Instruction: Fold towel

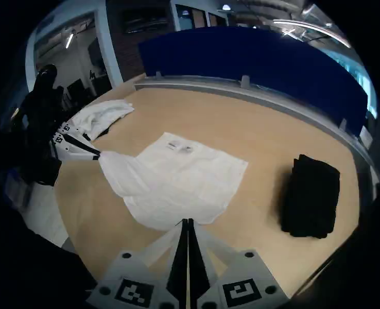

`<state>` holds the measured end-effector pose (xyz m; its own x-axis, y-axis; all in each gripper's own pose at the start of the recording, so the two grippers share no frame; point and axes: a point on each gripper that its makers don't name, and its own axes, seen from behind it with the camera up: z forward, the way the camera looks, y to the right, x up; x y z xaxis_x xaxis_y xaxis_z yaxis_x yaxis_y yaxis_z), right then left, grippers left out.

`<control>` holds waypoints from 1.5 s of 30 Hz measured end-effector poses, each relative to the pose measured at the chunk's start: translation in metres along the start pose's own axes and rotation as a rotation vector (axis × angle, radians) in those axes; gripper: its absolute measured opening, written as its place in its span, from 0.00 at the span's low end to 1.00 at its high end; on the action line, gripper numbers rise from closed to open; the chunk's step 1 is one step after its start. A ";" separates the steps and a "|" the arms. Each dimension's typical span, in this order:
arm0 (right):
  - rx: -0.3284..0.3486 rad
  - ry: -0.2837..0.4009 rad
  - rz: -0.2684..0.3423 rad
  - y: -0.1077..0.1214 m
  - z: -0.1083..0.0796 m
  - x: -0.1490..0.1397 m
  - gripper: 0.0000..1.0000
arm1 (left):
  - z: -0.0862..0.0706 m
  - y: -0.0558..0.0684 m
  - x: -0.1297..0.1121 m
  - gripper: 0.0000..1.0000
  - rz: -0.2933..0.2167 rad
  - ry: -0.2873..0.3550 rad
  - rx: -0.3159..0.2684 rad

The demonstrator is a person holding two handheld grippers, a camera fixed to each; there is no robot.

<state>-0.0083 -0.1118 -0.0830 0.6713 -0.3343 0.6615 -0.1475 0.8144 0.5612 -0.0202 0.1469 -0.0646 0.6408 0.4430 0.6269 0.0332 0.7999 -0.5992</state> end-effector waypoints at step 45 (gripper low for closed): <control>-0.029 -0.055 -0.014 -0.007 0.023 -0.062 0.90 | 0.006 0.013 -0.013 0.07 -0.003 -0.020 -0.005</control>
<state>-0.0655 -0.1074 -0.1161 0.6322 -0.3706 0.6805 -0.1165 0.8228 0.5563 -0.0329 0.1541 -0.0775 0.6250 0.4489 0.6386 0.0388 0.7992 -0.5998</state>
